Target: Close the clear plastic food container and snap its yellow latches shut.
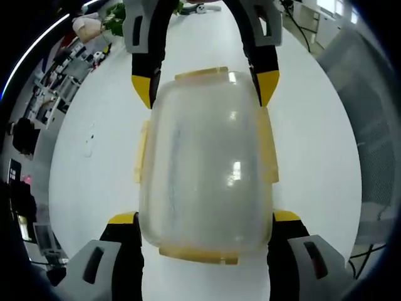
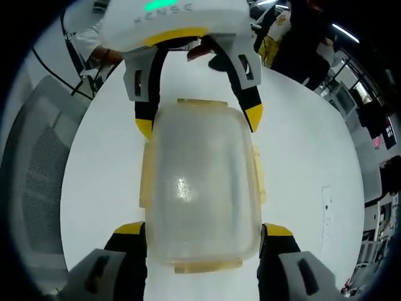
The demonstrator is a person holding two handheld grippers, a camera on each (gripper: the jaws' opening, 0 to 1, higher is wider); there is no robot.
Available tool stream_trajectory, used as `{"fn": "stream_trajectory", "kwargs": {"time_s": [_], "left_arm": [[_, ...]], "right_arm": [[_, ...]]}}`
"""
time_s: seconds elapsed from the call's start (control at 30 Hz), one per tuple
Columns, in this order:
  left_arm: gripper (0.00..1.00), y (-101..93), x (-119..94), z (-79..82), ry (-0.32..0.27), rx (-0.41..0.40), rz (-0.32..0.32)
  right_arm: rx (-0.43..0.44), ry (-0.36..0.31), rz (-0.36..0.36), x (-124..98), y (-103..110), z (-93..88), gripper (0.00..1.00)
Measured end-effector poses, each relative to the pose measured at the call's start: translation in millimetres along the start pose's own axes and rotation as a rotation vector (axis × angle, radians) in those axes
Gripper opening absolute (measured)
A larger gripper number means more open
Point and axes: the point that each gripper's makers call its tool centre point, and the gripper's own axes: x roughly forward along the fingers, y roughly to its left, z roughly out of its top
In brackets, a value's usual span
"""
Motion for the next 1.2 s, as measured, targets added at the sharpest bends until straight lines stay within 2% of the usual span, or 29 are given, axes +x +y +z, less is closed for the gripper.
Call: {"fn": "stream_trajectory", "kwargs": {"time_s": [0.77,1.2], "left_arm": [[0.8,28.6,4.8,-6.7,0.004,-0.009,0.003],[0.81,38.3,7.3,-7.4,0.011,-0.002,-0.002]], "right_arm": [[-0.004,0.016,-0.023,7.6,-30.4,5.5,0.72],[0.003,0.014,-0.035,9.1,-40.1,5.8,0.73]]}}
